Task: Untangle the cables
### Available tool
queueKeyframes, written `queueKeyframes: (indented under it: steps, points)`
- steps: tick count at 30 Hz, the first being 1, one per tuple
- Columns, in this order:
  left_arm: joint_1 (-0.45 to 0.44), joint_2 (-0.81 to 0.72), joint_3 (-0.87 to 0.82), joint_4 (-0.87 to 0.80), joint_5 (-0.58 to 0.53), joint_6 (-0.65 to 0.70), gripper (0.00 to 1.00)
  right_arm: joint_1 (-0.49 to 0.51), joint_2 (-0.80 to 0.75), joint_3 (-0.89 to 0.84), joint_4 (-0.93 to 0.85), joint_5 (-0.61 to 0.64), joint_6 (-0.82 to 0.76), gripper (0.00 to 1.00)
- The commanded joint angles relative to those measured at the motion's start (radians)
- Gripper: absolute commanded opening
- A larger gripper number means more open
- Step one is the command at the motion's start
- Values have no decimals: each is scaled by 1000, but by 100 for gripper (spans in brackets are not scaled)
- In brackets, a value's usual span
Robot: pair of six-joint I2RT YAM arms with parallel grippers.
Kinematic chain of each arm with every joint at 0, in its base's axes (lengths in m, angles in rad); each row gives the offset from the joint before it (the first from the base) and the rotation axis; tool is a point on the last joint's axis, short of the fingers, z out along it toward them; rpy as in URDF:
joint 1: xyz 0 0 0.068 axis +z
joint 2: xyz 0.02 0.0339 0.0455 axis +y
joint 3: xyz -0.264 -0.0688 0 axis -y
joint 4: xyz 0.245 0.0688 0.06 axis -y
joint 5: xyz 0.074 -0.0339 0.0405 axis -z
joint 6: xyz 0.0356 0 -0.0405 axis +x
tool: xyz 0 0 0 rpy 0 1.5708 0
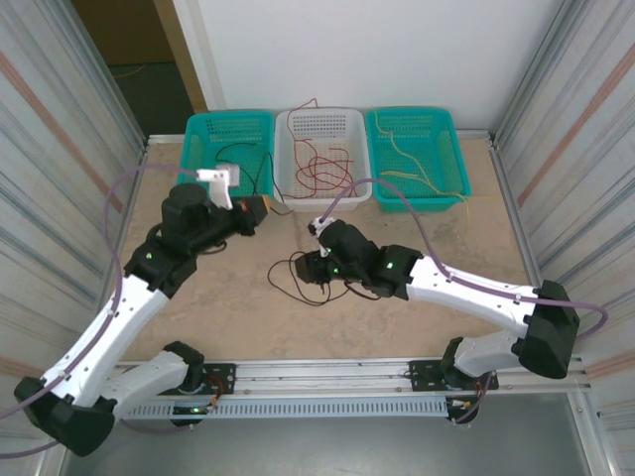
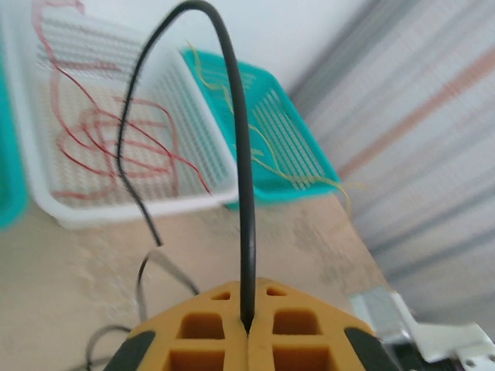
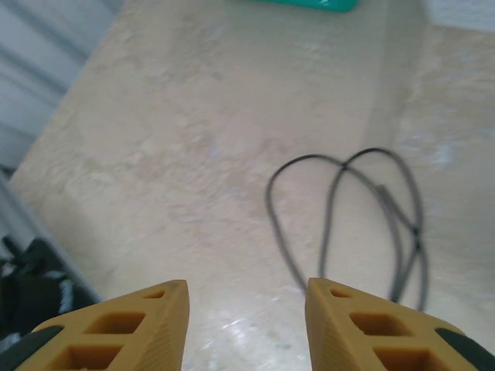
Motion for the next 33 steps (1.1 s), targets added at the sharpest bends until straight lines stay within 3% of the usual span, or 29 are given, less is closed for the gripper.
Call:
queueKeyframes:
  steps: [1,7,15,17,20,24,28,33]
  points:
    - [110,67,91,-39,-13,17,0,-54,-73,-25,-51,58,28,50]
    - [304,257,230,-19,123,-37,0,-85,-101,-67,-65,62,31,54]
    - [361,487,420,9,129,38,0,-98,-71,-81,-58,62,17,53]
    - [376,552,469,-8,129,53,10,-105,-59,-79,-56,57,11,53]
    - [400,650,539,-70,128,50,47,-112,-43,-75,-55,51,4,53]
    - [405,684,546,-128,116,37,66,-122,-12,-60,-61,30,1,54]
    - [404,612,467,-131,116,19,70,-127,56,-24,-89,18,4,55]
    - [358,423,342,-180,114,56,62,-127,189,42,-152,7,28,54]
